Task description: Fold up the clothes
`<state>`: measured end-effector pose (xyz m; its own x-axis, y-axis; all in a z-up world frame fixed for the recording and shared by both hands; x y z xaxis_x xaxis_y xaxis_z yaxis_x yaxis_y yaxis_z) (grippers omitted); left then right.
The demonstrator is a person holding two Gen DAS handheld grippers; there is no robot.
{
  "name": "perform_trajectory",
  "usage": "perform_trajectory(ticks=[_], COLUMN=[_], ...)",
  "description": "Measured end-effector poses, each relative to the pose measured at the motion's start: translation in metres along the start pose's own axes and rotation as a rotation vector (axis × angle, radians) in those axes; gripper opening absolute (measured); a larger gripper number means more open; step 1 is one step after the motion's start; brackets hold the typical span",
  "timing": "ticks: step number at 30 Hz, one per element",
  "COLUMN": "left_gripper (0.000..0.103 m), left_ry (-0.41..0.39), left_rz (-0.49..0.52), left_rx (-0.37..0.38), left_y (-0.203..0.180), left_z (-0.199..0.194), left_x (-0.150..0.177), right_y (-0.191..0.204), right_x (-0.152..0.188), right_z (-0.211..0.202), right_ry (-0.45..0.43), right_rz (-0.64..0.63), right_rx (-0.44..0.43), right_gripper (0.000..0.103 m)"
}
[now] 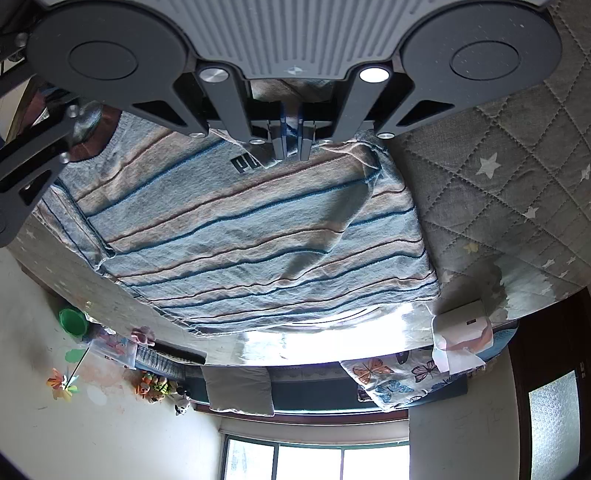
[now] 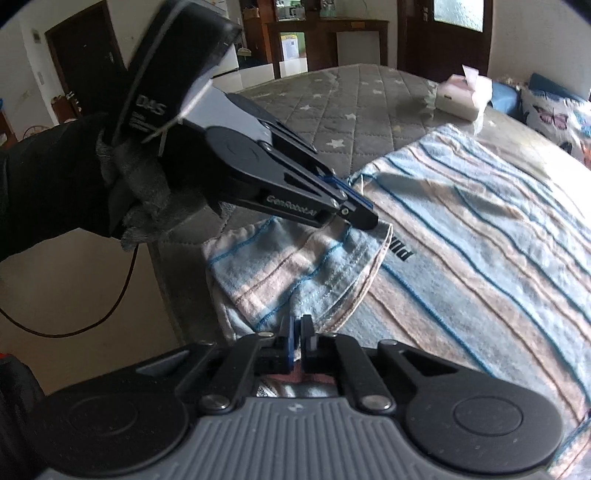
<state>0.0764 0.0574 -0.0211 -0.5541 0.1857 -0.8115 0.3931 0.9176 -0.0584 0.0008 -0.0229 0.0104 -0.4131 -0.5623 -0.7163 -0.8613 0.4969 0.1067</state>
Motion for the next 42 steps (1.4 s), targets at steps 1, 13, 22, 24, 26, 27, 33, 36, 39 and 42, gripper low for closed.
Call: perform_trajectory(ticks=[1,13,22,24,26,27,33,36,39,42], left_gripper=[0.008,0.008,0.007,0.007,0.007,0.007,0.012,0.012,0.012,0.011], left_ry=[-0.001,-0.02,-0.03,-0.032,-0.033,-0.031,-0.008,-0.022,-0.062,-0.063], left_rz=[0.001,0.046,0.046,0.043,0.041,0.04,0.034,0.051,0.022,-0.017], left_rx=[0.001,0.027,0.066,0.076,0.086,0.092,0.139,0.118,0.06,0.011], left_y=[0.0,-0.013,-0.032,-0.036,-0.041,-0.043,-0.048,-0.046,-0.032,-0.017], left_z=[0.0,-0.021,-0.047,-0.054,-0.06,-0.062,-0.082,-0.091,-0.089,-0.079], left_x=[0.0,0.015,0.04,0.044,0.048,0.051,0.063,0.059,0.05,0.046], right_y=[0.001,-0.008,-0.036,-0.038,-0.038,-0.038,-0.047,-0.05,-0.049,-0.049], right_x=[0.0,-0.008,-0.037,-0.043,-0.046,-0.049,-0.048,-0.047,-0.046,-0.045], right_z=[-0.002,-0.009,0.005,0.014,0.021,0.028,0.053,0.052,0.052,0.053], right_ry=[0.001,-0.019,-0.086,-0.095,-0.1,-0.103,-0.062,-0.069,-0.066,-0.064], right_rz=[-0.013,-0.025,0.032,0.042,0.044,0.045,0.058,0.074,0.058,0.057], right_rx=[-0.001,0.033,0.086,0.079,0.072,0.068,0.099,0.096,0.1,0.102], right_gripper=[0.002,0.01,0.01,0.01,0.01,0.01,0.01,0.01,0.01,0.011])
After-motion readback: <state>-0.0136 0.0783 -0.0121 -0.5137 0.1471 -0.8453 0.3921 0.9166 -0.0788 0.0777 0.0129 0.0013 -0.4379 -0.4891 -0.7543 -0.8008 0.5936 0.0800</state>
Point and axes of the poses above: each gripper's, at about its wrist camera, not at the fingertips, and z roughly the way its jaws point, y to its left, x to its underside, the point moved 6 cm from there along z, roughly the way its jaws point, and after that the axes turned 9 degrees about -y, right-handed, at the moved point
